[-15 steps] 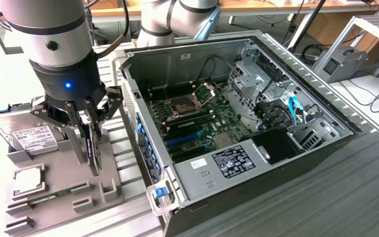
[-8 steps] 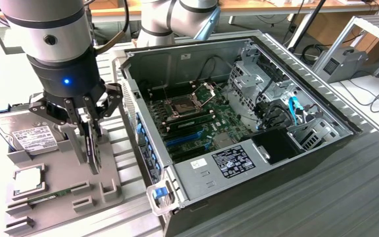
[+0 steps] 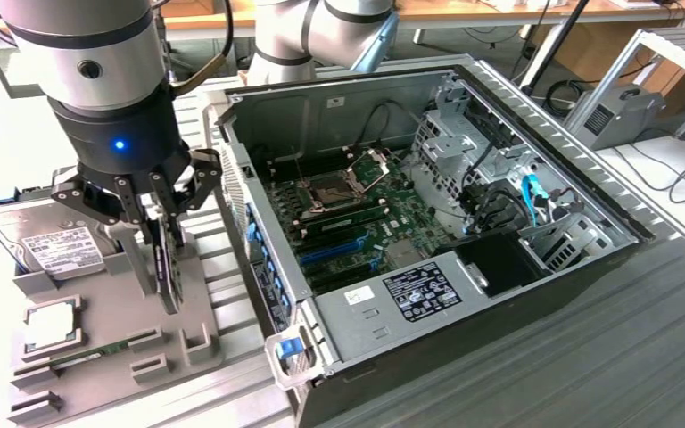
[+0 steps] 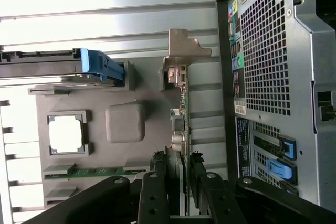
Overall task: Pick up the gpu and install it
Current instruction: 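Pick up the gpu and move the gpu toward the slot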
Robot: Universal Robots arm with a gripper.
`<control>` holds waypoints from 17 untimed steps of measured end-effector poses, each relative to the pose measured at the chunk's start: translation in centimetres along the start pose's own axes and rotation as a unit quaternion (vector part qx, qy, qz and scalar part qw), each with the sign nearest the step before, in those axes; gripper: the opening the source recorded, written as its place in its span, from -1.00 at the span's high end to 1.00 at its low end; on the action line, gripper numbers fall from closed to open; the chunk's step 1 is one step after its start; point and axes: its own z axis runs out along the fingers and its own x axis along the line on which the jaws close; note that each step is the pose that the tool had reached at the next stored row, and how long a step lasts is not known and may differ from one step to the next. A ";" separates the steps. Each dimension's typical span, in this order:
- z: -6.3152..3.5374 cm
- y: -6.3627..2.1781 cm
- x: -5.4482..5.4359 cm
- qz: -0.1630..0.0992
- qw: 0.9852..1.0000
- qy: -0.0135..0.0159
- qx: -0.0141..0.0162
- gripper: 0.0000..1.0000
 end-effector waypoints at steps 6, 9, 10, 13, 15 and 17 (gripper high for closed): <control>-0.18 0.01 0.0 0.000 1.000 0.000 0.000 0.41; -0.29 0.01 0.0 0.000 1.000 0.000 0.000 0.41; -0.33 0.01 0.0 0.000 1.000 0.000 0.000 0.41; -0.40 0.01 0.0 0.000 1.000 0.000 0.000 0.41; -0.44 0.02 0.0 0.000 1.000 0.000 0.000 0.41; -0.48 0.02 0.0 0.000 1.000 0.000 0.000 0.41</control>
